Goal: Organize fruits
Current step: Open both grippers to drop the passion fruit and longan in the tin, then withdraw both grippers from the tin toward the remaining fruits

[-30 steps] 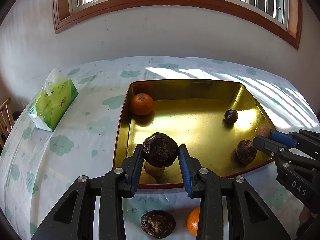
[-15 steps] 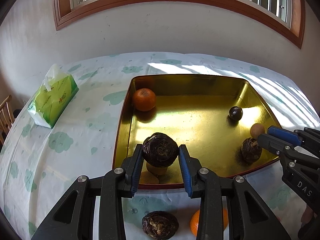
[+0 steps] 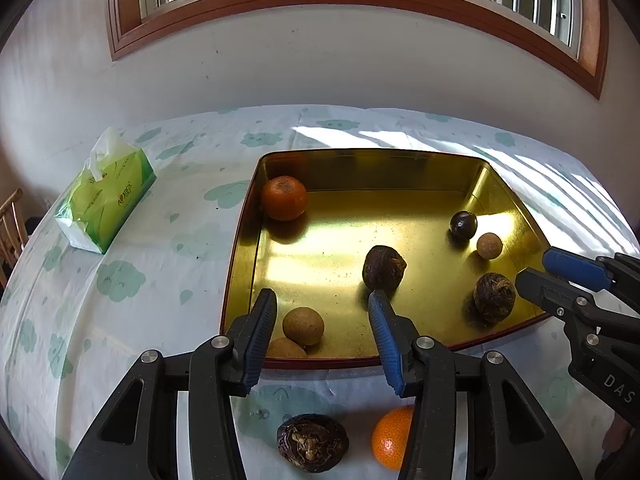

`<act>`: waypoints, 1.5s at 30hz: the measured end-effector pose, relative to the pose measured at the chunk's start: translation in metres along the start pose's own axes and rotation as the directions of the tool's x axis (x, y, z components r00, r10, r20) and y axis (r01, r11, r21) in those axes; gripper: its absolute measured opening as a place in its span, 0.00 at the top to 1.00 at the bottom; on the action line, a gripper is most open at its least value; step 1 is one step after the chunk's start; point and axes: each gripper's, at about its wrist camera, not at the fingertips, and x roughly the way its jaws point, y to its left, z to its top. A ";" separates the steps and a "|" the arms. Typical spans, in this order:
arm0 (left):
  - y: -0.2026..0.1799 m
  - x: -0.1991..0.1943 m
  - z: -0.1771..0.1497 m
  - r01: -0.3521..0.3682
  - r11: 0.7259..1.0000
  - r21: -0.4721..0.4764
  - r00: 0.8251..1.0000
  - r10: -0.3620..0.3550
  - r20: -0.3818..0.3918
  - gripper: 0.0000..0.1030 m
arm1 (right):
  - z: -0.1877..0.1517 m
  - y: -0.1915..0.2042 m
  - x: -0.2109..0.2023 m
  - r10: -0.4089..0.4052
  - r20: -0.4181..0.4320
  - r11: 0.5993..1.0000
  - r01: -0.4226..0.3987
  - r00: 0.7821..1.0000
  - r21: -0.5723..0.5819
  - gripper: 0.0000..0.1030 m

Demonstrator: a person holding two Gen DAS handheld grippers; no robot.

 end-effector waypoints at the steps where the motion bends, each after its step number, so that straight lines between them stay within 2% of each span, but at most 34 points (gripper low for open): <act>1: -0.002 -0.002 -0.001 -0.002 1.000 0.002 1.000 0.002 0.001 0.52 | 0.000 0.000 -0.002 -0.001 0.003 1.000 0.001 1.000 0.000 0.66; 11: -0.011 -0.032 -0.010 0.006 1.000 0.012 1.000 -0.006 0.025 0.52 | -0.010 -0.005 -0.029 -0.011 0.029 1.000 0.011 1.000 0.023 0.66; 20: -0.015 -0.064 -0.029 0.004 1.000 0.004 0.999 -0.004 0.047 0.52 | -0.034 -0.009 -0.058 -0.021 0.039 0.999 0.019 0.999 0.043 0.66; 26: -0.014 -0.079 -0.054 -0.004 1.000 -0.011 0.999 0.005 0.041 0.52 | -0.057 -0.015 -0.073 -0.037 0.035 0.997 0.034 0.999 0.062 0.66; 36: -0.003 -0.089 -0.113 -0.027 0.999 -0.038 1.000 0.026 -0.016 0.52 | -0.105 -0.026 -0.083 -0.066 -0.020 0.994 0.067 0.998 0.085 0.66; 45: 0.010 -0.093 -0.141 -0.056 0.996 -0.064 0.998 0.054 -0.036 0.52 | -0.142 -0.014 -0.085 -0.042 -0.075 0.996 0.048 0.996 0.073 0.66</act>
